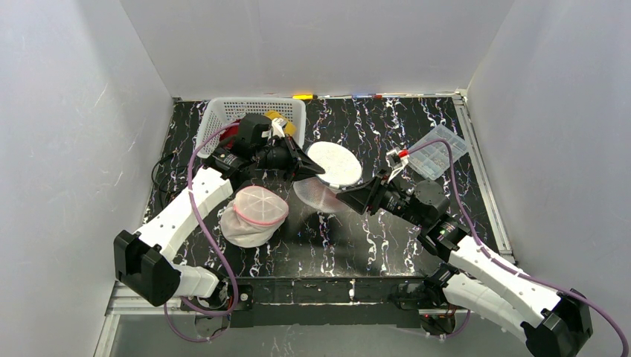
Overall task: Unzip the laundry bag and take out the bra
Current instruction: Unzip the laundry bag at the center of the board.
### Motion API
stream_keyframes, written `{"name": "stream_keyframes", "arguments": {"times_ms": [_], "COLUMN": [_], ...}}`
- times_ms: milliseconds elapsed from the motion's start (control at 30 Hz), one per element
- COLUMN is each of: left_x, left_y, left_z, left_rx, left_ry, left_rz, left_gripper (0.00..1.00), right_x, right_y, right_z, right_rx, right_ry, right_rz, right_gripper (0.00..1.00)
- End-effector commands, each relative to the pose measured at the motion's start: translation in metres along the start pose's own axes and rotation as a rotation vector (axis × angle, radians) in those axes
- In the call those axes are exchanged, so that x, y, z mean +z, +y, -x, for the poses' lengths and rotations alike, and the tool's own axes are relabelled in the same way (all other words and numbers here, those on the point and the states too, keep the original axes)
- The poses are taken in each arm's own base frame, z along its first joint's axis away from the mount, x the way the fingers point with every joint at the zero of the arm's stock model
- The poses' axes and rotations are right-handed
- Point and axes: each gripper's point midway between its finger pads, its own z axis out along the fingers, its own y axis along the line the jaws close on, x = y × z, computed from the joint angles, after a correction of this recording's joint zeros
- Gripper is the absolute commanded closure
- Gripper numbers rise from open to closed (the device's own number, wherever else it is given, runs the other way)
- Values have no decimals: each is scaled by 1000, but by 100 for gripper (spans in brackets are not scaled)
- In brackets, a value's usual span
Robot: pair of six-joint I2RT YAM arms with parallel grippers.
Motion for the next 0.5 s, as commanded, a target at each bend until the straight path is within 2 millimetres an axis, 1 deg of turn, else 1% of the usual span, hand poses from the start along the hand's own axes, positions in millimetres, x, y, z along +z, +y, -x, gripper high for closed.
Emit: {"name": "stream_keyframes", "arguments": {"times_ms": [0, 267, 467], "left_x": [-15, -16, -16], "left_y": [-16, -16, -15], "left_z": [-12, -12, -13], "left_rx": [38, 37, 40], "left_ry": [24, 22, 22], "left_rz": [-68, -68, -70], "left_gripper": [100, 100, 100], "right_x": [-2, -2, -4], "right_y": [16, 11, 7], "right_z": [16, 14, 12], "right_rx": [-27, -33, -37], "right_ry": [-62, -58, -55], "right_rz": [59, 35, 17], "right_gripper": [52, 62, 67]}}
